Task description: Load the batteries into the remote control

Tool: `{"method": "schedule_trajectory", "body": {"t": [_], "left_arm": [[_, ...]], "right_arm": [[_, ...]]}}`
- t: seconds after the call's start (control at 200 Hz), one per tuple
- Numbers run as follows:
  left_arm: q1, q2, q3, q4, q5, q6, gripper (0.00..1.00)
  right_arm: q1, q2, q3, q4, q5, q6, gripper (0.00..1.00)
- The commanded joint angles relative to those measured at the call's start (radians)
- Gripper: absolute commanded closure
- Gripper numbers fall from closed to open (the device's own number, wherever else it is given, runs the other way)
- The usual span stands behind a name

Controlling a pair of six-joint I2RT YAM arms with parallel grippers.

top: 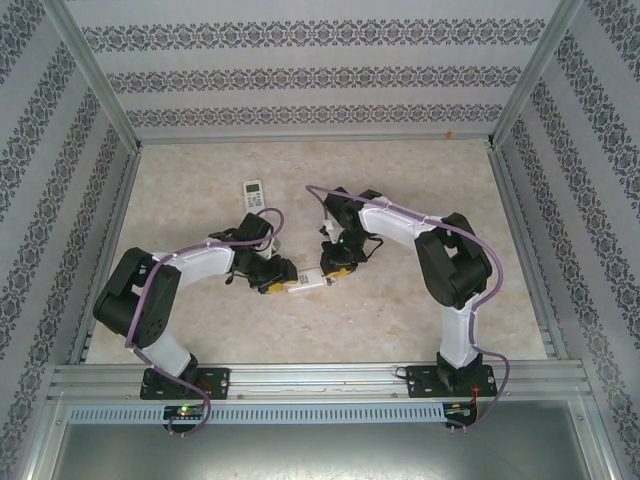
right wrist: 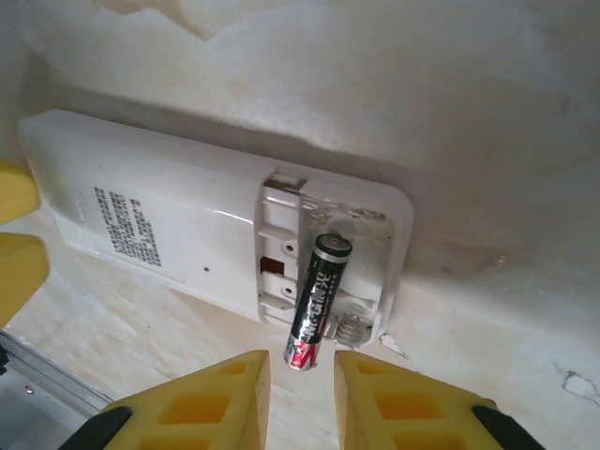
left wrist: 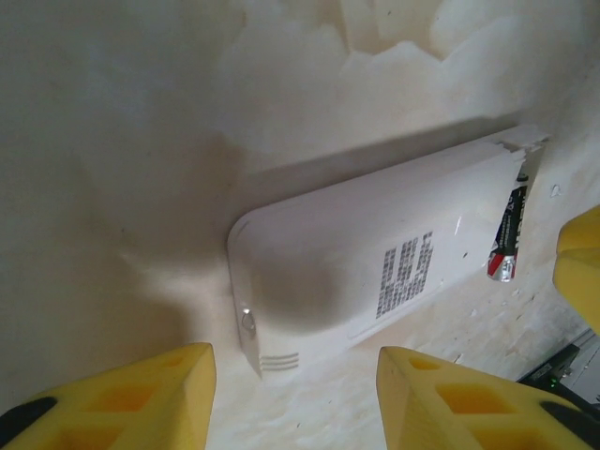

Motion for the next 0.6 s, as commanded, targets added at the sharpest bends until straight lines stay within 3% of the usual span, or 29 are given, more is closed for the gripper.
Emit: {"method": "schedule_trajectory", "body": {"t": [0.0,0.594], "left_arm": [[-0.016,0.013,0.03,0.032,0.033,0.009,0.52],[-0.021,0.067,0.0,-0.007,0.009,0.019,0.59]], "right_arm": [[0.015,0.022,-0.005,-0.001,-0.022,0.007,0.74],[0.036,0.079,0.012,0.017,0.04,0.003,0.81]]}}
